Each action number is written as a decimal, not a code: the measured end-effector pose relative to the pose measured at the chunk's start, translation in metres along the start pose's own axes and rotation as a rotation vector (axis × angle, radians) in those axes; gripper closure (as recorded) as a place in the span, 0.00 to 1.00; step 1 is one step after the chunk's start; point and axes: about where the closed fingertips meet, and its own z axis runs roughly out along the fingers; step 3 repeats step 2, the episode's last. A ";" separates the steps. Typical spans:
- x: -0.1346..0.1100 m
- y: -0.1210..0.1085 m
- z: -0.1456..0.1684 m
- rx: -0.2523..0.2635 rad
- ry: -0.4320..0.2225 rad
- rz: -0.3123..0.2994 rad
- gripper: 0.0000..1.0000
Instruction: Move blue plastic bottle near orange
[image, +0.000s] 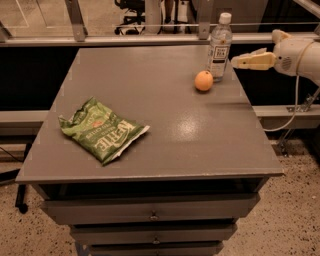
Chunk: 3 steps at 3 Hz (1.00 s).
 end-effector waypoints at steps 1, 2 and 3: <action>-0.017 -0.017 -0.050 -0.059 -0.050 -0.037 0.00; -0.021 -0.001 -0.058 -0.139 -0.039 -0.053 0.00; -0.021 -0.001 -0.058 -0.139 -0.039 -0.053 0.00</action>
Offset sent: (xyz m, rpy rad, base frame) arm -0.0247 -0.0375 0.0223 0.0035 -0.0477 0.0576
